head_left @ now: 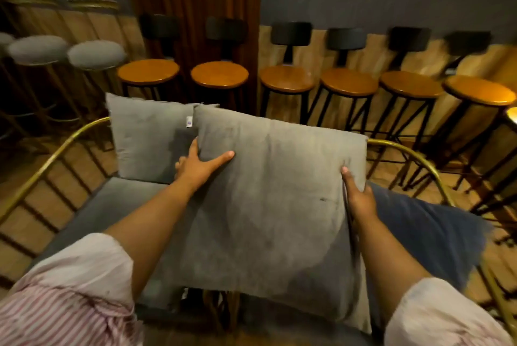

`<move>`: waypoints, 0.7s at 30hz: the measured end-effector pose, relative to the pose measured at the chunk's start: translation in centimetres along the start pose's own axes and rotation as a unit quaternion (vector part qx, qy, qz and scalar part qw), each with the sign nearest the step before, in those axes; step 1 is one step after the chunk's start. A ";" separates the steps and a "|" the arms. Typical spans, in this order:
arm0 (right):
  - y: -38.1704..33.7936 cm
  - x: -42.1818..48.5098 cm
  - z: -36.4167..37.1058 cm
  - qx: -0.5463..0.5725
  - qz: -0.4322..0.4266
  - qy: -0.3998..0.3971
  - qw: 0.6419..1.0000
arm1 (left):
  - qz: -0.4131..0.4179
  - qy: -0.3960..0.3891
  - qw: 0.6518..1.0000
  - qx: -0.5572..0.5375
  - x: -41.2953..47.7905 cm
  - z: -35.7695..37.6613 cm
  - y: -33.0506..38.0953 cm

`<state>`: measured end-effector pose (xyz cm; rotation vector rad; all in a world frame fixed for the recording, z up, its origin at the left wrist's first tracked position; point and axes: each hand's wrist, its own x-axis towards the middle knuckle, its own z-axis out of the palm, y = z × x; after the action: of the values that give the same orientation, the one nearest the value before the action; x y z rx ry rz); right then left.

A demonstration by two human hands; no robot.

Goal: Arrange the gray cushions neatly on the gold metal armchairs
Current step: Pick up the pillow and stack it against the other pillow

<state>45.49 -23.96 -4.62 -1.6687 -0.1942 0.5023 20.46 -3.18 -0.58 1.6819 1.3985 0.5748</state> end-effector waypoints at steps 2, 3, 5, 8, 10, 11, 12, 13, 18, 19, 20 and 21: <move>0.6 -0.7 4.4 -0.004 0.007 -0.026 1.000 | -0.034 0.021 0.999 -0.003 1.0 -3.4 -2.7; 0.9 -1.1 6.5 -0.005 0.011 -0.035 0.999 | -0.051 0.027 0.998 -0.007 1.6 -4.9 -4.0; 1.7 -1.9 11.1 -0.006 0.022 -0.062 0.998 | -0.078 0.045 0.996 -0.011 3.1 -8.3 -6.8; 2.8 -3.2 18.1 -0.007 0.041 -0.098 0.994 | -0.100 0.059 0.993 -0.021 5.8 -13.4 -10.6; 3.4 -4.1 22.9 -0.004 0.052 -0.110 0.993 | -0.112 0.071 0.991 -0.015 7.9 -16.8 -12.9; 3.8 -4.4 25.2 -0.006 0.057 -0.116 0.992 | -0.118 0.075 0.990 -0.014 9.0 -18.4 -13.9; 4.2 -4.9 27.4 -0.007 0.060 -0.122 0.991 | -0.124 0.076 0.989 -0.008 9.9 -20.0 -14.6; 4.6 -5.3 29.2 -0.006 0.058 -0.129 0.990 | -0.128 0.077 0.989 -0.001 10.8 -21.2 -15.3; 7.5 -6.8 37.2 -0.034 0.074 -0.137 0.987 | -0.140 0.073 0.987 0.034 15.0 -25.6 -19.5; 8.2 -7.1 38.3 -0.044 0.076 -0.134 0.987 | -0.147 0.068 0.986 0.034 15.7 -26.0 -20.5; 8.9 -7.2 39.3 -0.052 0.075 -0.131 0.987 | -0.156 0.061 0.985 0.035 16.4 -26.3 -21.5; 9.8 -7.2 40.1 -0.062 0.073 -0.131 0.987 | -0.168 0.047 0.984 0.031 17.1 -26.4 -22.7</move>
<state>20.27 7.49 -16.06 -1.7431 -0.3033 0.8361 -8.33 21.67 -8.21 1.4373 1.7392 0.4266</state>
